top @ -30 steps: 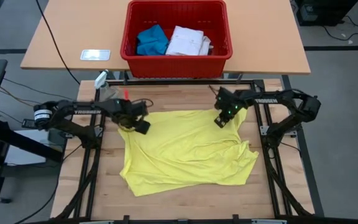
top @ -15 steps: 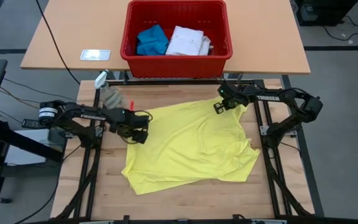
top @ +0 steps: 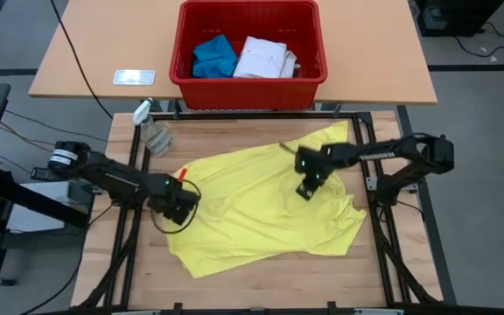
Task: Fold Laundry from Bin
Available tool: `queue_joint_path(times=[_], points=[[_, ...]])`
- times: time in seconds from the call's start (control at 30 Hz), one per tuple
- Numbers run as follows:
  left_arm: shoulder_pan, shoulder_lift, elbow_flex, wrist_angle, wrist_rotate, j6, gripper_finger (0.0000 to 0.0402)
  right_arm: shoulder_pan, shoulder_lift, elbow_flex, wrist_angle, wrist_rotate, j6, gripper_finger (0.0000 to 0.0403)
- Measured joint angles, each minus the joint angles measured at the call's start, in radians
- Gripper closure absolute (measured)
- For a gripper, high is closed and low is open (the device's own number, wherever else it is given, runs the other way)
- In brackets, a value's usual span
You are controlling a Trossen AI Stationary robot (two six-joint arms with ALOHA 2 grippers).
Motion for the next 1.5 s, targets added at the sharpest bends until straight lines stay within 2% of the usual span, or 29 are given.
queue_joint_path(times=[0.1, 0.2, 0.33, 0.4, 0.5, 0.6, 0.7, 0.8, 0.93, 1.03, 1.3, 1.5], points=[[-0.051, -0.054, 0.068, -0.002, -0.075, -0.06, 0.0283, 0.135, -0.028, -0.001, 0.0, 0.094, 0.092, 0.0402], [-0.084, -0.108, 0.128, 0.015, -0.142, -0.039, 0.0285, 0.217, -0.062, 0.009, 0.018, 0.064, 0.125, 0.0402], [-0.085, -0.167, 0.136, 0.031, -0.178, -0.037, 0.0285, 0.252, -0.094, 0.03, 0.159, -0.07, 0.125, 0.0386], [-0.104, -0.188, 0.136, 0.05, -0.178, -0.055, 0.0285, 0.253, -0.099, 0.041, 0.202, -0.072, 0.139, 0.0374], [-0.187, -0.19, 0.136, 0.16, -0.185, -0.131, 0.0285, 0.243, -0.103, 0.053, 0.207, 0.002, 0.146, 0.0364], [-0.291, -0.15, 0.137, 0.29, -0.241, -0.303, 0.0285, 0.229, -0.103, 0.054, 0.18, 0.065, 0.159, 0.0363], [-0.403, -0.089, 0.137, 0.423, -0.25, -0.463, 0.0285, 0.239, -0.103, 0.055, 0.14, 0.132, 0.188, 0.0362], [-0.512, -0.03, 0.161, 0.494, -0.2, -0.57, 0.0285, 0.277, -0.103, 0.054, 0.089, 0.151, 0.219, 0.0361], [-0.621, 0.019, 0.183, 0.531, -0.065, -0.631, 0.0286, 0.334, -0.113, 0.055, 0.01, 0.095, 0.283, 0.036], [-0.685, 0.036, 0.172, 0.52, -0.054, -0.697, 0.0286, 0.403, -0.134, 0.055, -0.018, 0.148, 0.339, 0.0359], [-0.711, 0.114, 0.107, 0.547, -0.073, -0.744, 0.0286, 0.536, -0.167, 0.055, -0.032, 0.317, 0.519, 0.0359], [-0.687, 0.152, 0.079, 0.571, -0.136, -0.736, 0.0286, 0.573, -0.168, 0.055, -0.028, 0.346, 0.587, 0.0359]])
